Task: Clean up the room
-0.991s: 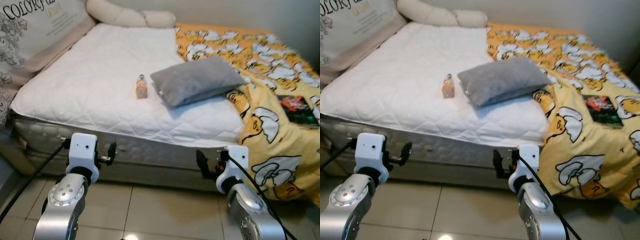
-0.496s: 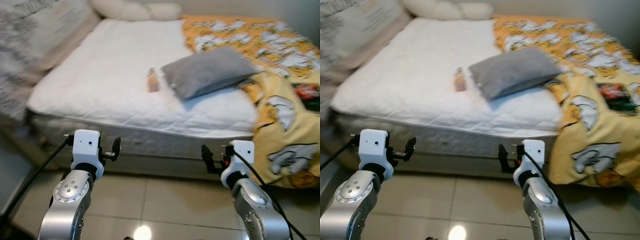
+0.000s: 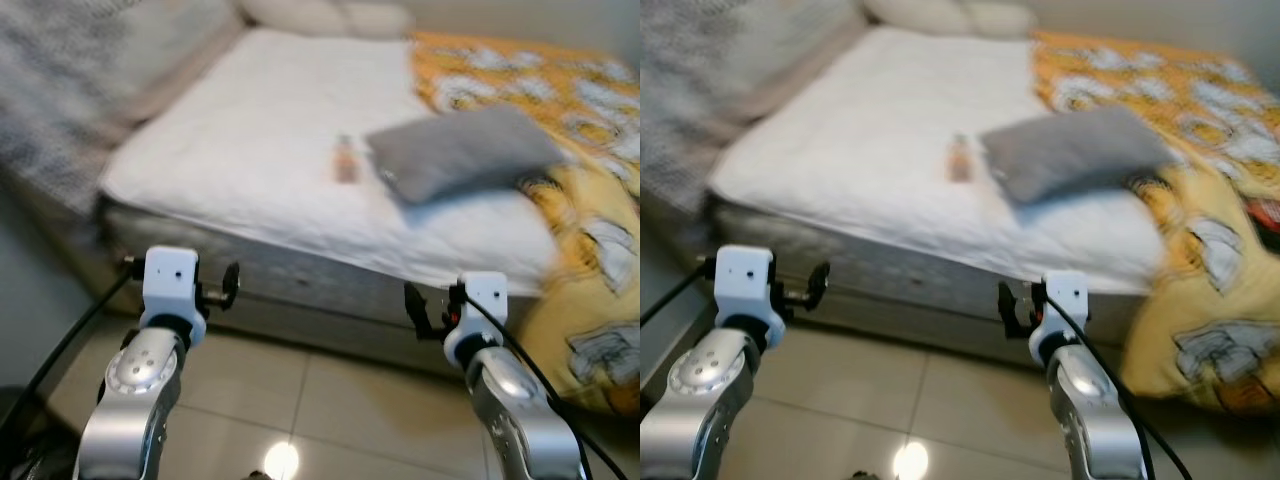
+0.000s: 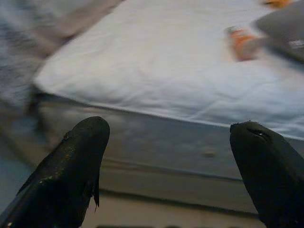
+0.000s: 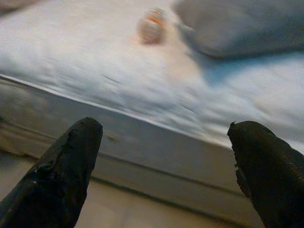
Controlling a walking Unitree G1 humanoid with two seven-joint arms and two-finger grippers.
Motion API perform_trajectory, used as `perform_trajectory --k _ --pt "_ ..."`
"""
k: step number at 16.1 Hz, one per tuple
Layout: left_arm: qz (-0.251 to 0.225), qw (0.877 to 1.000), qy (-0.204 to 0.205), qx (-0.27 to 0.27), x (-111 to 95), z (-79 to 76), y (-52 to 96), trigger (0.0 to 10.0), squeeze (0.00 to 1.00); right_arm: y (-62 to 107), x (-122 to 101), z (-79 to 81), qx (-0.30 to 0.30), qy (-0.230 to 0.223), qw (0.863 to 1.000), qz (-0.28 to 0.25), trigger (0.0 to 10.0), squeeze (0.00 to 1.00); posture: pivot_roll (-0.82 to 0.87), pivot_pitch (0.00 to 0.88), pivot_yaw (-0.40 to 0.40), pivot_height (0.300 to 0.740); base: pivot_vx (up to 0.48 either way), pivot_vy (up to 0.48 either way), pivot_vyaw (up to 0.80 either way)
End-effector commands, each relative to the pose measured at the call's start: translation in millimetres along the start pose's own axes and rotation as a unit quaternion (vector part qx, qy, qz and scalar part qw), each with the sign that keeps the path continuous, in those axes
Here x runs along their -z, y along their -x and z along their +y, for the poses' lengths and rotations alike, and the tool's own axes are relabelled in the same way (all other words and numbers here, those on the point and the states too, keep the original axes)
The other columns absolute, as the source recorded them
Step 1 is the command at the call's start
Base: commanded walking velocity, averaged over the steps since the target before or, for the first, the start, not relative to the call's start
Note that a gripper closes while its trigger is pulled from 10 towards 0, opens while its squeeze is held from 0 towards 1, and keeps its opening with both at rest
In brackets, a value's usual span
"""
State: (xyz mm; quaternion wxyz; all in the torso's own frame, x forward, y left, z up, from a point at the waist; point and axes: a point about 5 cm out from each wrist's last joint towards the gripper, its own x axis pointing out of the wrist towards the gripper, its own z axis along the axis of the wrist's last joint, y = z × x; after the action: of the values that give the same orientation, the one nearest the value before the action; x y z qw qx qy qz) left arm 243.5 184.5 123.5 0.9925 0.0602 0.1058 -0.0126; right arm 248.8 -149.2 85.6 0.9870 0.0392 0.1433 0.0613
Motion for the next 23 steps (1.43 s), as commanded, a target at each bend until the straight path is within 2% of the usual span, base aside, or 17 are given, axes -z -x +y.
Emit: perform_trajectory --k 1,5,10,13,18,23 --pt "0.000 1.000 -0.005 0.004 0.3 -2.7 -2.7 10.0 1.00 -1.6 -3.0 -2.0 0.004 -0.008 1.000 -0.006 10.0 0.00 -0.06 0.000 0.006 0.740 0.345 0.000 0.00" --pt "-0.001 1.000 -0.005 0.007 -0.1 -6.7 -8.2 10.0 1.00 -9.3 -12.3 -3.6 0.003 0.018 1.000 -0.008 10.0 0.00 -0.05 0.000 -0.006 0.740 0.363 0.000 0.00" --pt "-0.002 1.000 -0.012 0.006 -0.5 -6.4 -11.3 10.0 1.00 -14.1 -8.9 -1.3 0.001 0.019 1.000 -0.003 10.0 0.00 -0.04 0.000 -0.007 0.740 0.365 0.000 0.00" --pt "-0.004 1.000 -0.010 0.004 -2.6 -3.1 -15.0 10.0 1.00 -19.6 -15.3 1.6 -0.002 0.017 1.000 -0.010 10.0 0.00 -0.05 0.000 0.003 0.740 0.365 0.000 0.00" --pt "-0.008 1.000 -0.014 0.006 -5.5 -0.2 -18.4 10.0 1.00 -24.3 -20.9 -7.1 0.011 0.021 1.000 -0.014 10.0 0.00 -0.06 0.000 0.008 0.740 0.365 0.000 0.00" --pt "-0.006 1.000 -0.014 0.008 -5.1 -1.2 -18.1 10.0 1.00 -24.4 -18.8 -6.1 0.009 0.024 1.000 -0.007 10.0 0.00 -0.06 0.000 0.009 0.740 0.365 0.000 0.00"
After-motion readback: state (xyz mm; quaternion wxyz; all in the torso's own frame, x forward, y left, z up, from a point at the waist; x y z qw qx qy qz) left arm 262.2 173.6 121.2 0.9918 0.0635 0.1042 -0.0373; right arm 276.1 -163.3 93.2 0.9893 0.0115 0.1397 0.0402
